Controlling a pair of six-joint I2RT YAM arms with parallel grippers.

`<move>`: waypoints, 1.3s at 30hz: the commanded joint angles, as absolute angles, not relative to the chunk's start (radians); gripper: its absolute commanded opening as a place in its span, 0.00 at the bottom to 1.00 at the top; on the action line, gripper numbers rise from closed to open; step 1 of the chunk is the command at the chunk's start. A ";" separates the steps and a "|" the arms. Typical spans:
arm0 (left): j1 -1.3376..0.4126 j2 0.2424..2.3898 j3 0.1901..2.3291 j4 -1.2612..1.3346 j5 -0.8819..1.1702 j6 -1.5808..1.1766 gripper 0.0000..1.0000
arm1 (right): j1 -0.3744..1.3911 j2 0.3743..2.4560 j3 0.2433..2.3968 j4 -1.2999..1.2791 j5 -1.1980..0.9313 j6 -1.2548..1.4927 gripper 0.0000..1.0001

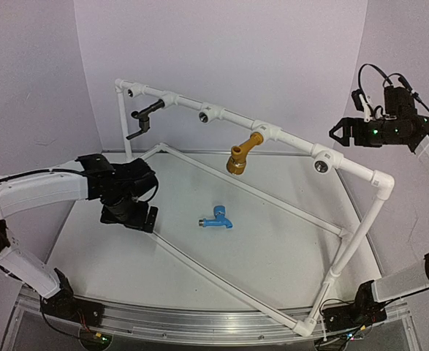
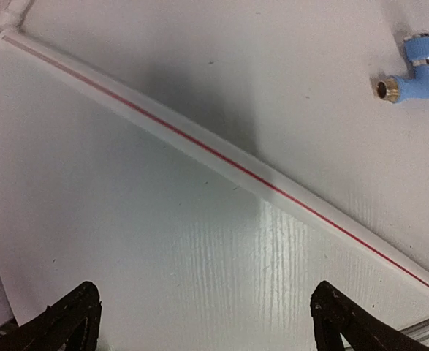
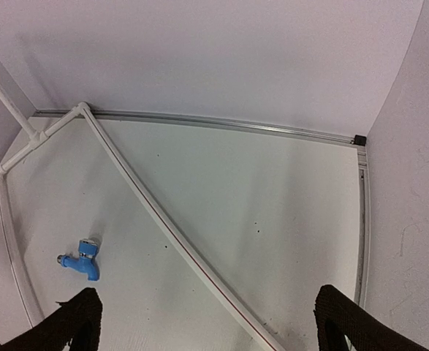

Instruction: Install the water faucets

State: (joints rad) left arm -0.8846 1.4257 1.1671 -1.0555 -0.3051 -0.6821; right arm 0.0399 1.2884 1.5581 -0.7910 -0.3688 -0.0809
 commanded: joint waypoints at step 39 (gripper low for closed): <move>-0.899 2.521 2.339 -1.018 -0.090 -0.733 0.75 | 0.043 1.487 1.630 -0.866 -0.443 -0.265 0.96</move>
